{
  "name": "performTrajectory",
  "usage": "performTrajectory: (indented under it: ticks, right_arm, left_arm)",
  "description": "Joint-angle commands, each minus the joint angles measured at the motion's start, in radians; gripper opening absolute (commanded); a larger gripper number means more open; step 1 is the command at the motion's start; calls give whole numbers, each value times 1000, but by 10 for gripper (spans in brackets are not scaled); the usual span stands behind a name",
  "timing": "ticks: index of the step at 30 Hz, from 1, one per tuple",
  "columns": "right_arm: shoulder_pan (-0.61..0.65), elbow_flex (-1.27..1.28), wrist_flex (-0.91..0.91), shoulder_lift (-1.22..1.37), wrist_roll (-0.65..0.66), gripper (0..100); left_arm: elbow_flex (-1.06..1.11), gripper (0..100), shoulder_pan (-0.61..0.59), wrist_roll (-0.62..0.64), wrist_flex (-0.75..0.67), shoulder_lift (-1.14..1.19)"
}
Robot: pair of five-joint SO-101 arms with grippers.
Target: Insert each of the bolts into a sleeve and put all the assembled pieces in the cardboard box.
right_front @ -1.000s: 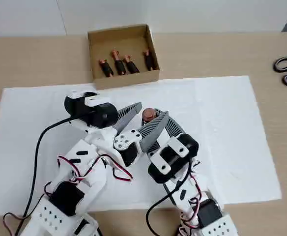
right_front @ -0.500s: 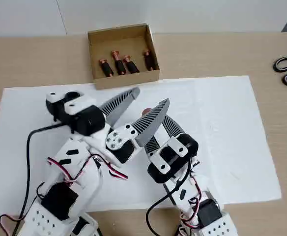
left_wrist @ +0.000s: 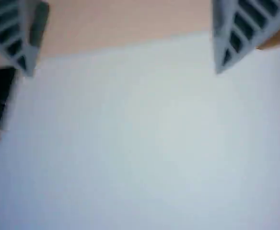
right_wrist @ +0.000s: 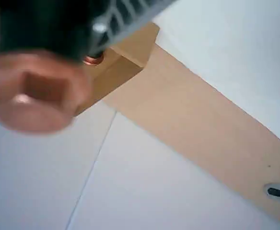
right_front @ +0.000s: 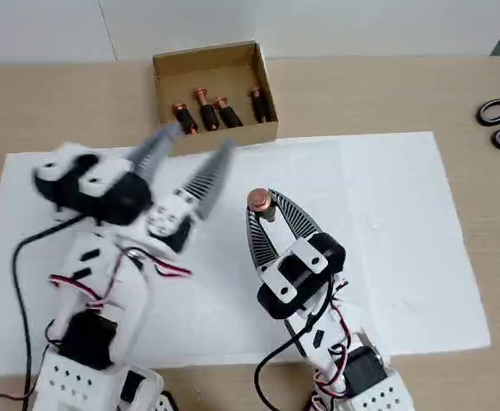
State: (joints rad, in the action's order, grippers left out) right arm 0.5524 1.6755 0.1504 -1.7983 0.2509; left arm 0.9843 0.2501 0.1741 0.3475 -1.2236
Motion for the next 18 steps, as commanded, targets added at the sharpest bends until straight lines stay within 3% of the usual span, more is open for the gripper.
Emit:
performTrajectory:
  ticks: [1, 5, 14, 18]
  right_arm:
    - [-7, 8, -19, -13, 5, 4]
    - [-7, 8, -19, -13, 5, 4]
    - [-8, 8, -24, -15, 5, 4]
    - [-8, 8, 2, -10, 5, 4]
  left_arm:
    - [18, 150, -87, -3, -28, -12]
    - [58, 6, -169, -3, -51, -12]
    - [441, 6, -247, -15, -308, -181]
    - [651, 6, -239, -107, -333, -368]
